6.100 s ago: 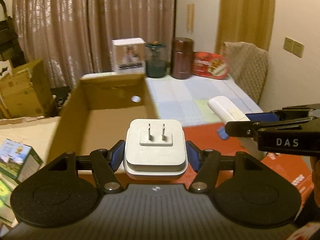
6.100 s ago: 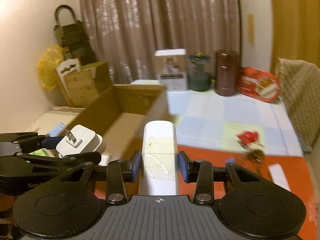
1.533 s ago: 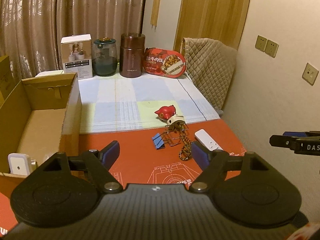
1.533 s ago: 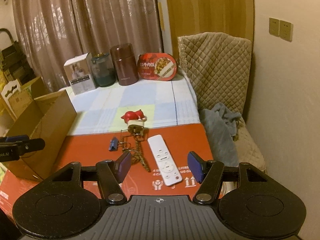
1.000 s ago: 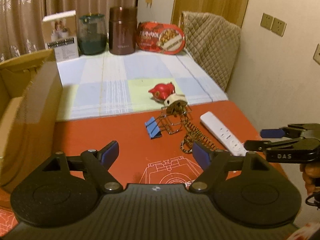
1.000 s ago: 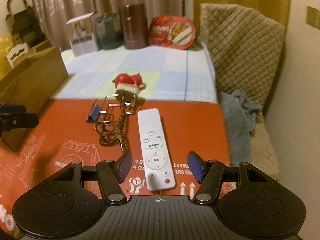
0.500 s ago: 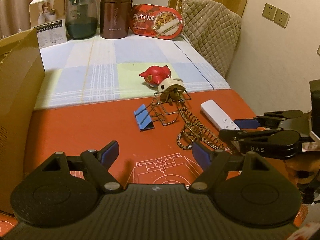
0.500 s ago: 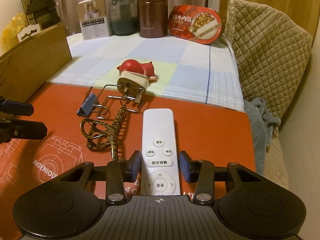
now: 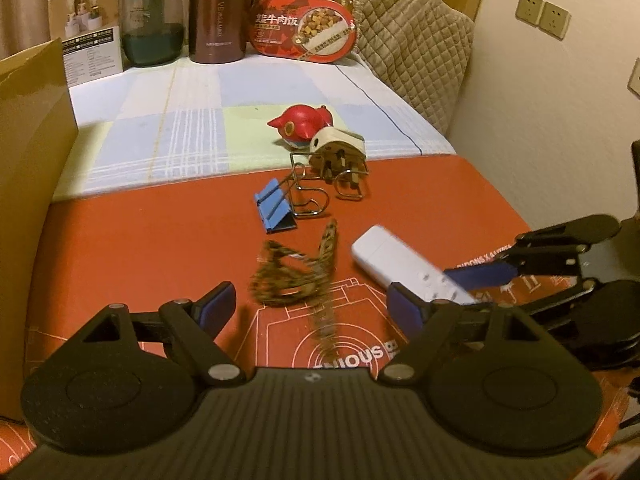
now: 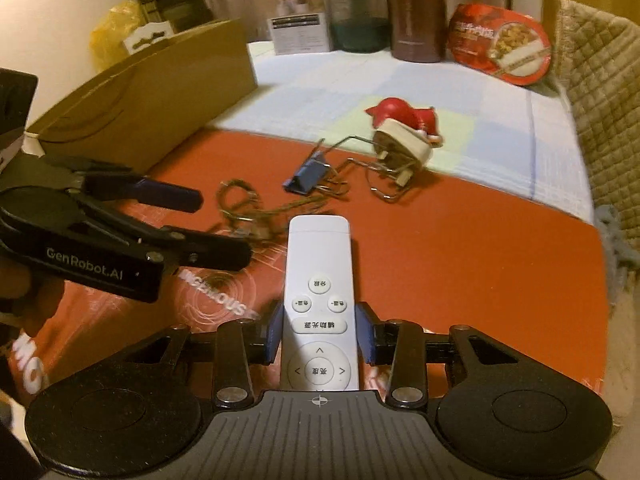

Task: Organize rigid objects
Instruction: 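Grasp the white remote with the right gripper and lift it, then grasp the leopard-print cable with the left gripper while the right gripper holds the remote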

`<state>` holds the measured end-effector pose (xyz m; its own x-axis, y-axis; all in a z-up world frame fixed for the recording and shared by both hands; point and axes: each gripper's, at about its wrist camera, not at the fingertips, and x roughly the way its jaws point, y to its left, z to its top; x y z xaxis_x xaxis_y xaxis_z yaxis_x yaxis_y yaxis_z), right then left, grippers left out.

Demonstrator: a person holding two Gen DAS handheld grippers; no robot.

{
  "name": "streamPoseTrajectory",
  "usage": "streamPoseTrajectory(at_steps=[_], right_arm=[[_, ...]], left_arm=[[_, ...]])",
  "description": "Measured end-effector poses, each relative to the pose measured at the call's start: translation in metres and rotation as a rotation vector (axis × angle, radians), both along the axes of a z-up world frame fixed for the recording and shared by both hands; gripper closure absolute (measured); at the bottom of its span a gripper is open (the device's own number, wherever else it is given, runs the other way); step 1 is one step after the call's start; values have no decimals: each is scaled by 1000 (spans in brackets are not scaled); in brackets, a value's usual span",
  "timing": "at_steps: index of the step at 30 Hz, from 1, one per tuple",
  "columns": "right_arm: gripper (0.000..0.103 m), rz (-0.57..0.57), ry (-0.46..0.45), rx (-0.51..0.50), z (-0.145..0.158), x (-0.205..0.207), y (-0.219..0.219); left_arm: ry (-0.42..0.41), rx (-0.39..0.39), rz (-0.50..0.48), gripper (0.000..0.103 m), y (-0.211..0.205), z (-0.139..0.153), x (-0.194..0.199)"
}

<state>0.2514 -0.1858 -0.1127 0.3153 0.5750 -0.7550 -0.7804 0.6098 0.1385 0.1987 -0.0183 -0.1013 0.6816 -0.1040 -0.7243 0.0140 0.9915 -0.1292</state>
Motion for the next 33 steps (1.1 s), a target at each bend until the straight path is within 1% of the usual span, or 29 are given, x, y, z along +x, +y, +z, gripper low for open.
streamPoseTrajectory(at_steps=[3, 5, 8, 10, 12, 16, 19, 20, 23, 25, 28, 30, 33], right_arm=[[68, -63, 1, 15, -1, 2, -8], [68, -94, 2, 15, -2, 3, -12], [68, -115, 3, 17, -1, 3, -19], [68, -122, 0, 18, 0, 1, -23], [68, -135, -2, 22, 2, -2, -28], [68, -165, 3, 37, 3, -2, -31], [68, -170, 2, 38, 3, -2, -29], [68, -170, 2, 39, 3, -2, -29], [68, -176, 3, 40, 3, -3, -28], [68, -181, 4, 40, 4, -4, -28], [68, -190, 7, 42, 5, -6, -28], [68, -205, 7, 50, 7, -8, -29], [68, -231, 16, 72, 13, -10, -31]], left_arm=[[-16, 33, -13, 23, -3, -5, 3], [-35, 74, -32, 23, -5, -9, 5], [-47, 112, -58, 24, -3, -12, 9], [-62, 154, -90, 25, -3, -13, 12], [-68, 192, -137, 32, -2, -14, 15], [-63, 257, -217, 40, -5, -16, 22], [-58, 296, -254, 50, -8, -18, 23], [-53, 301, -258, 56, -8, -19, 23], [-42, 293, -251, 62, -7, -19, 23], [-36, 282, -243, 64, -6, -19, 22], [-23, 242, -211, 66, -3, -15, 20], [-22, 221, -190, 70, -1, -11, 18], [-21, 207, -169, 70, 0, -5, 12]])
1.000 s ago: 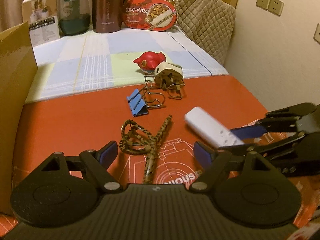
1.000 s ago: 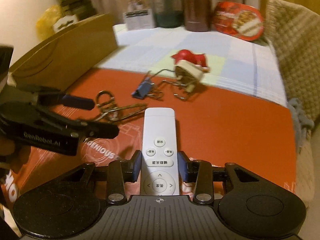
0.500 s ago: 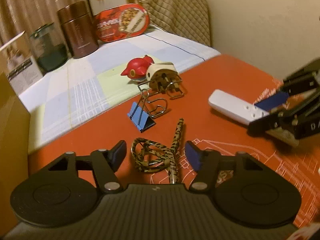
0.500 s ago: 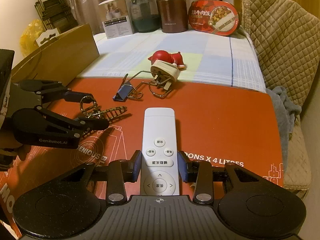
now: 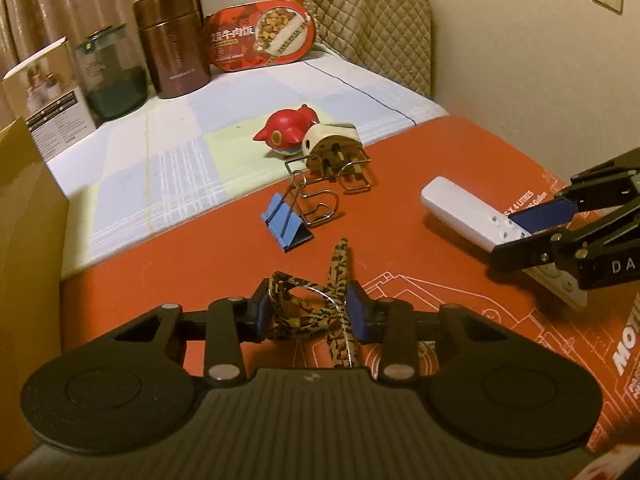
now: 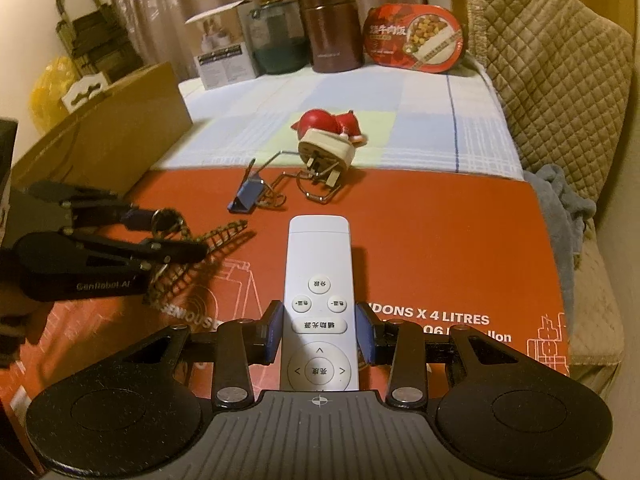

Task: Organize rigid objects
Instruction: 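Grasp the leopard-print cable with the left gripper while the right gripper holds the remote, then carry the cable and remote over the cardboard box with both grippers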

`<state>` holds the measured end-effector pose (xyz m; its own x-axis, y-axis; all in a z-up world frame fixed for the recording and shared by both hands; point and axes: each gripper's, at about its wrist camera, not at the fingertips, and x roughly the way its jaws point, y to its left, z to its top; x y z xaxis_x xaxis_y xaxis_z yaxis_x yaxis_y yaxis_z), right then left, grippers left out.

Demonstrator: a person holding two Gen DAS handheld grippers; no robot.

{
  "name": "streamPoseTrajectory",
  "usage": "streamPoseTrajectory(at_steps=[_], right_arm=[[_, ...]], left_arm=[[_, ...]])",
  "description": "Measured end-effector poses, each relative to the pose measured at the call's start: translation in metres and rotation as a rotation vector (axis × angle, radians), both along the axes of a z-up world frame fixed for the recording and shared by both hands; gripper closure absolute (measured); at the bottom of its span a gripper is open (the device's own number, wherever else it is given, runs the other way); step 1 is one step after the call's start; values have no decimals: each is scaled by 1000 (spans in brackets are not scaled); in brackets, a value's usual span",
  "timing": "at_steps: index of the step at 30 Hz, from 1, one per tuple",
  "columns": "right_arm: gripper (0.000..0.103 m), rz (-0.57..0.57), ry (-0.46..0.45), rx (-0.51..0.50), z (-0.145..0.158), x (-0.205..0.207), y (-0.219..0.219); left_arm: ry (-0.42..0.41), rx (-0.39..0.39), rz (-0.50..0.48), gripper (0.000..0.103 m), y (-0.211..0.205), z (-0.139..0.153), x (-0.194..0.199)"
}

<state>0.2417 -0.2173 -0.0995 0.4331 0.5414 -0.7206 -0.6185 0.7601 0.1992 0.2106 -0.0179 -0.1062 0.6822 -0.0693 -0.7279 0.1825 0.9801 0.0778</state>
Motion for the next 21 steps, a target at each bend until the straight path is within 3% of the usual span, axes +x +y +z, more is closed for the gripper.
streamPoseTrajectory(at_steps=[8, 21], right_arm=[[68, -16, -35, 13, 29, -10, 3], [68, -46, -148, 51, 123, -35, 26]], left_arm=[[0, -38, 40, 70, 8, 19, -22], [-134, -106, 116, 70, 41, 109, -66]])
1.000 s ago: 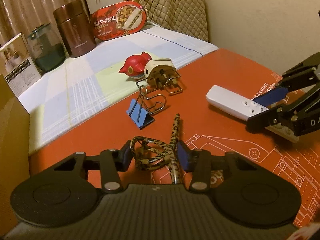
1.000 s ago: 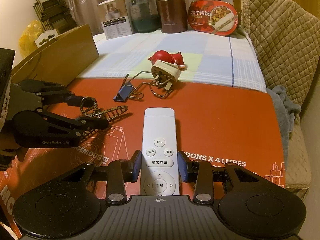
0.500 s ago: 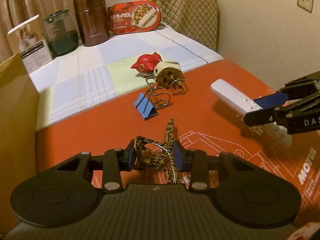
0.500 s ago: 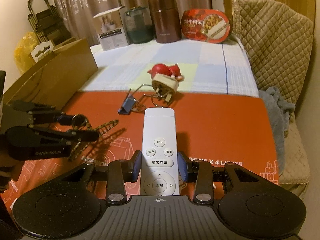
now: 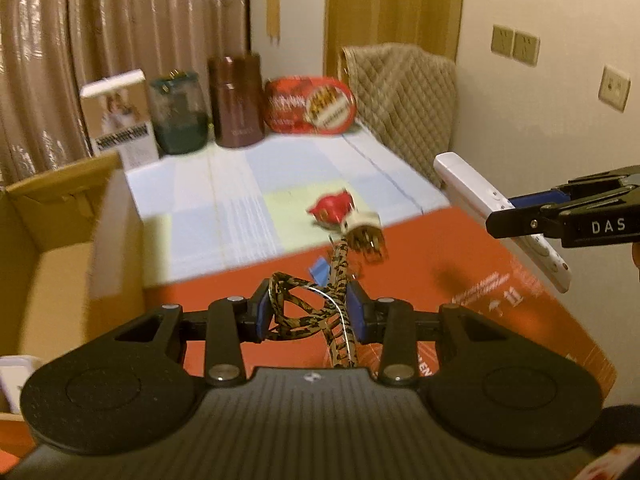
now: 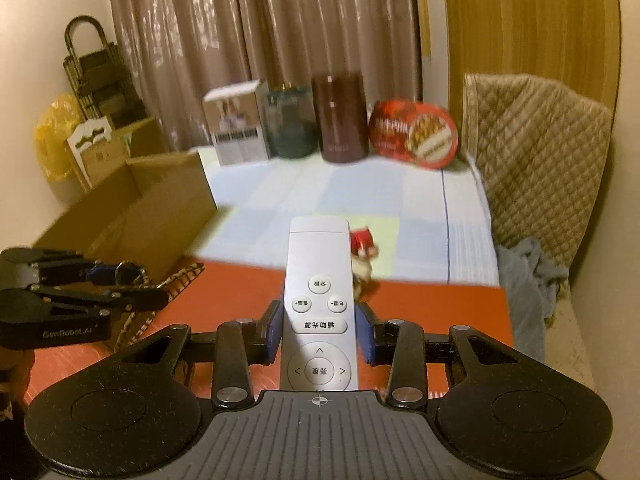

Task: Organize rigid objects
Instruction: 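Carry the cable and remote over the cardboard box with both grippers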

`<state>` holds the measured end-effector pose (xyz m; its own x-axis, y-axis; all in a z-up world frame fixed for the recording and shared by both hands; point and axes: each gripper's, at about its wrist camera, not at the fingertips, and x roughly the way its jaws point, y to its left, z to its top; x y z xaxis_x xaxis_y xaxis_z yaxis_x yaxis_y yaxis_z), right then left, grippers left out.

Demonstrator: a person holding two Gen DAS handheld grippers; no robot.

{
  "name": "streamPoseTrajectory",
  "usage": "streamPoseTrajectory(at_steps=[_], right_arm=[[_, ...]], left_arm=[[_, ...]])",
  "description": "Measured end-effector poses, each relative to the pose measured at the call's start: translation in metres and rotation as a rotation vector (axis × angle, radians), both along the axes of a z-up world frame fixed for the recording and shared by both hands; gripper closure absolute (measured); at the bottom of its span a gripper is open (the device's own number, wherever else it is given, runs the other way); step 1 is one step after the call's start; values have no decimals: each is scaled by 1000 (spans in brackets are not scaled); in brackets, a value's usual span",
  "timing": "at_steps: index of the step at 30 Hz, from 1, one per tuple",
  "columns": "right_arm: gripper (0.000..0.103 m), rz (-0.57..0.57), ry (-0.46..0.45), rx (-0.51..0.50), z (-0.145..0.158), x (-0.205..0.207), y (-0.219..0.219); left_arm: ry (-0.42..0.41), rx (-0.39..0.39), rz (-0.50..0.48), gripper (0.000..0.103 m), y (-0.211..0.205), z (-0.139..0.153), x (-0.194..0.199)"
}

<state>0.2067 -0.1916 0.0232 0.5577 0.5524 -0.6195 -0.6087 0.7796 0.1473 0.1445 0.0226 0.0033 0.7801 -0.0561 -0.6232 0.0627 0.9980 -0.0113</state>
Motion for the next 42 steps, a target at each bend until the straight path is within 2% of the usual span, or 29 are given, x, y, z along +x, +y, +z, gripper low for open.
streamPoseTrajectory(at_steps=[9, 22, 33, 42], right_arm=[[68, 17, -6, 63, 53, -23, 44], [68, 173, 45, 92, 56, -63, 148], [68, 232, 69, 52, 41, -71, 236], [68, 228, 107, 33, 21, -58, 290]], left_arm=[[-61, -13, 61, 70, 40, 51, -35], [-64, 13, 211, 70, 138, 76, -83], [-30, 12, 315, 70, 222, 69, -90], [20, -8, 338, 70, 258, 41, -80]])
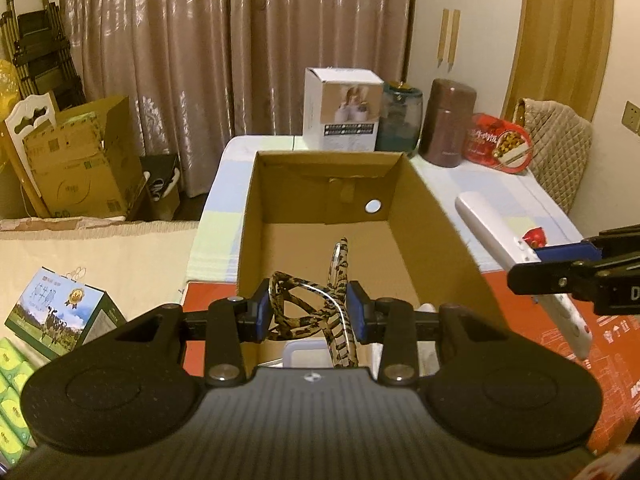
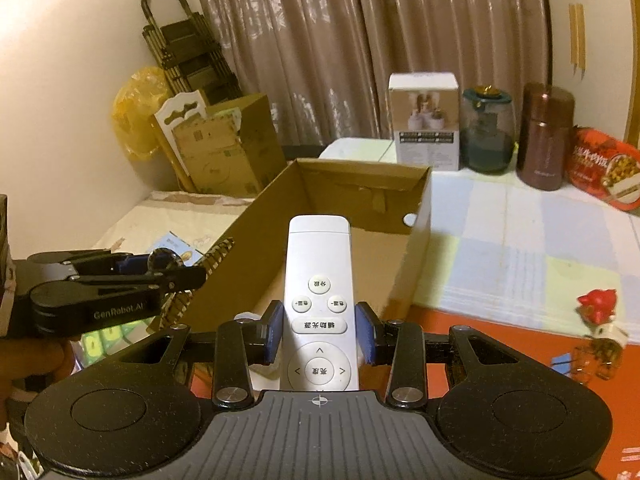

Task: Organize rigid objects
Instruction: 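Carry the cable and remote over the cardboard box with both grippers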

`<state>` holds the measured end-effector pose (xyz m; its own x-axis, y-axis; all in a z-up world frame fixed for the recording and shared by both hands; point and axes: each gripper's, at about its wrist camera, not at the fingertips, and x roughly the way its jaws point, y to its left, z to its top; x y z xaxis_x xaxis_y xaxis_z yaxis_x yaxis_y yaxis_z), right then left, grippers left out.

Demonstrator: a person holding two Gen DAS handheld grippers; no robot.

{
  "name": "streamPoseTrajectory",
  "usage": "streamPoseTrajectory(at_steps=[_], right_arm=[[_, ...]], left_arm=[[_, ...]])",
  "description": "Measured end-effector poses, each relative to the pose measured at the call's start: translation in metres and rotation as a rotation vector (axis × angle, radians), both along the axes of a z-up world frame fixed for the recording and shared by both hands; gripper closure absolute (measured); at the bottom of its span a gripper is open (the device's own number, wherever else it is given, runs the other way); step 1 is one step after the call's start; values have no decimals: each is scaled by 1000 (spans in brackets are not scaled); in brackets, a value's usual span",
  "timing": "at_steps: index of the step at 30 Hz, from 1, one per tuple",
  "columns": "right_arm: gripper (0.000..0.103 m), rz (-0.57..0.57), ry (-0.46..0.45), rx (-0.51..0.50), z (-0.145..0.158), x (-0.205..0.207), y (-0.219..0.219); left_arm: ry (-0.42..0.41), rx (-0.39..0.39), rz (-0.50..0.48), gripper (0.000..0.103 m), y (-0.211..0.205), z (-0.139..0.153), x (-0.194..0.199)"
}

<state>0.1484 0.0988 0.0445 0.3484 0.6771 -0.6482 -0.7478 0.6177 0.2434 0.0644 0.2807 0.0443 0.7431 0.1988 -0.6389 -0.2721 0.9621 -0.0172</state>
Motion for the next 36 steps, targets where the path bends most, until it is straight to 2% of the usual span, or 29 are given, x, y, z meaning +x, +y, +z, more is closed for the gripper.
streamPoseTrajectory(at_steps=[15, 36], right_arm=[[68, -16, 52, -43, -34, 17, 33], [68, -46, 65, -59, -45, 22, 36]], left_arm=[[38, -24, -14, 70, 13, -32, 22], [69, -24, -19, 70, 12, -51, 29]])
